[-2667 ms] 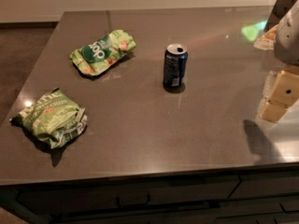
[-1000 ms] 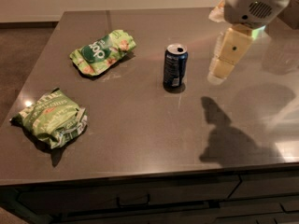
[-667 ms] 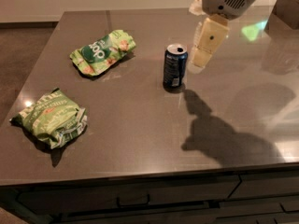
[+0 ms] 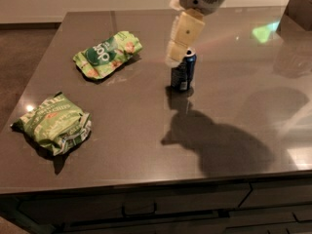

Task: Move green rice chip bag near pepsi can

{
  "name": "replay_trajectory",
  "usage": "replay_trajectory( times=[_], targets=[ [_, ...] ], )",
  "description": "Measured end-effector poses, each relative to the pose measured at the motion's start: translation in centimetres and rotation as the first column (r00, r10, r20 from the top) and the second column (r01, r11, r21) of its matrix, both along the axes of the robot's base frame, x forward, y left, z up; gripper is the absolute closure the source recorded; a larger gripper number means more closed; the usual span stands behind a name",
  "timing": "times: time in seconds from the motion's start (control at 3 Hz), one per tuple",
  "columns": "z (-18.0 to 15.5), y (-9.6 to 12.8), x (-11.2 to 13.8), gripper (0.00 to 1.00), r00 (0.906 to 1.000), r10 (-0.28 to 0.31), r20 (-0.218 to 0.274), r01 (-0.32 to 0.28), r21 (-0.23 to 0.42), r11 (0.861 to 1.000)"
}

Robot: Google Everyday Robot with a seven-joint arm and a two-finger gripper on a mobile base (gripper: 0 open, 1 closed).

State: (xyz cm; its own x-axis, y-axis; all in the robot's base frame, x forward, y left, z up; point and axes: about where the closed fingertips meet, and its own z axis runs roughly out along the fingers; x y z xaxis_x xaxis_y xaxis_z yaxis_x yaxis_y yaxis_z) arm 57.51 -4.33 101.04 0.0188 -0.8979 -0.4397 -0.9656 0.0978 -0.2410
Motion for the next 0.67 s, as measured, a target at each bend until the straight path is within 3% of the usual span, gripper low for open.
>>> replay_trajectory(
  times=[0.33,0.67],
  targets=[
    [-0.7,2.8,2.3,0.0,0.9991,-0.04,0.017,0.04,0.013,0.999],
    [-2.3,5.7,6.4,0.0,0.9952,-0.086,0.047,0.086,-0.015,0.996]
  ],
)
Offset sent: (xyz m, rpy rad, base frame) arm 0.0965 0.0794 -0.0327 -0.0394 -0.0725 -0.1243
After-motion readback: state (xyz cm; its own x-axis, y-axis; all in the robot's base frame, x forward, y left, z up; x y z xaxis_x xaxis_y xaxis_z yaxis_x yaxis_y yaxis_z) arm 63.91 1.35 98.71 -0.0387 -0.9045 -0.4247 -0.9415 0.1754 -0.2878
